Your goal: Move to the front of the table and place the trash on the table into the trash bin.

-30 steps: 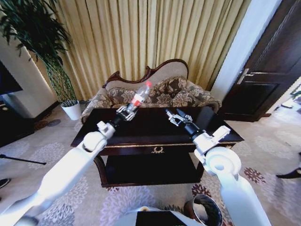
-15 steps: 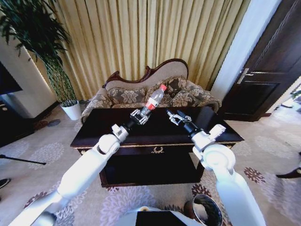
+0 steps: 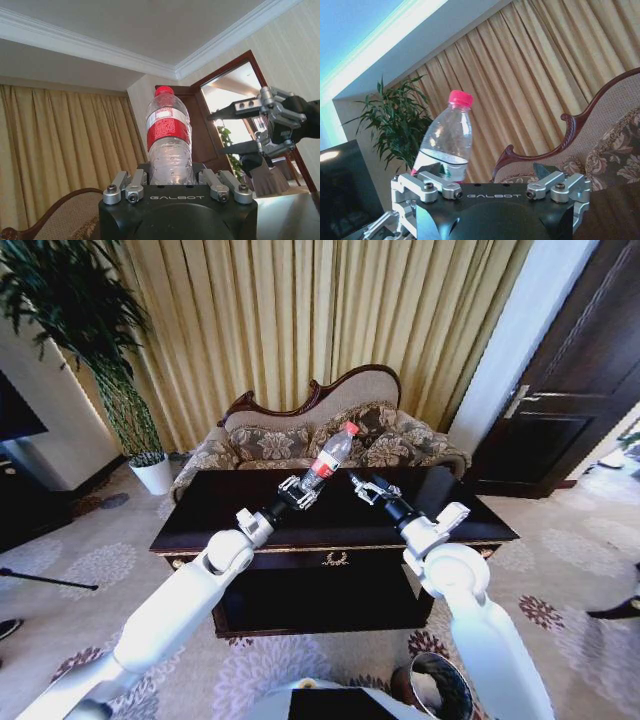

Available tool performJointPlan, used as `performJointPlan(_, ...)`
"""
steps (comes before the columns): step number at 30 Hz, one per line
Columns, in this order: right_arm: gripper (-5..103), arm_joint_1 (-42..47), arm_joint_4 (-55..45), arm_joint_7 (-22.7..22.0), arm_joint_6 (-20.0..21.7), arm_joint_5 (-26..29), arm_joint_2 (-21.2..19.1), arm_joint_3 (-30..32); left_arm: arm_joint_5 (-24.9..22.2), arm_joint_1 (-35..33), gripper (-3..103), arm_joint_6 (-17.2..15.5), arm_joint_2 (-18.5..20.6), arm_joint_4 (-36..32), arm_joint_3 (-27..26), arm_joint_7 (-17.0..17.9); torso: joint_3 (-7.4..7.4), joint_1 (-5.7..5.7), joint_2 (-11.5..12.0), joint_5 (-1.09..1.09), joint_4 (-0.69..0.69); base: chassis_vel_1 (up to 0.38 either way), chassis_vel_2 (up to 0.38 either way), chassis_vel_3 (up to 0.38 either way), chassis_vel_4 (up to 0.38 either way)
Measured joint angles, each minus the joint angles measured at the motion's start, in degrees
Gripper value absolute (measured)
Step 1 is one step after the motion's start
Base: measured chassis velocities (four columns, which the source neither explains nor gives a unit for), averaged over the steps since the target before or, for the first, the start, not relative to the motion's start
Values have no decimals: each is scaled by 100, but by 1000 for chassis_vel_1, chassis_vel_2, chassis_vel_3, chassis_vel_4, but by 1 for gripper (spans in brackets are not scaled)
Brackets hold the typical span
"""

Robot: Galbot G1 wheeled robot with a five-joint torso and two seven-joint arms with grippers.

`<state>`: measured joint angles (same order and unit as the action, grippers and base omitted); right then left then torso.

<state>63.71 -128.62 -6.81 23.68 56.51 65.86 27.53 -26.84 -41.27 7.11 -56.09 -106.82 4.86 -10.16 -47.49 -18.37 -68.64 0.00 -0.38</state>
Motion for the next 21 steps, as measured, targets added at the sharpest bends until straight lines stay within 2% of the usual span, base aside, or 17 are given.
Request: performJointPlan(21,100,-140,83,2,11,-185,203,-237,-124,125,40,-198,-24,-138,382,182,0,0,0,0,1,0,0,0,0)
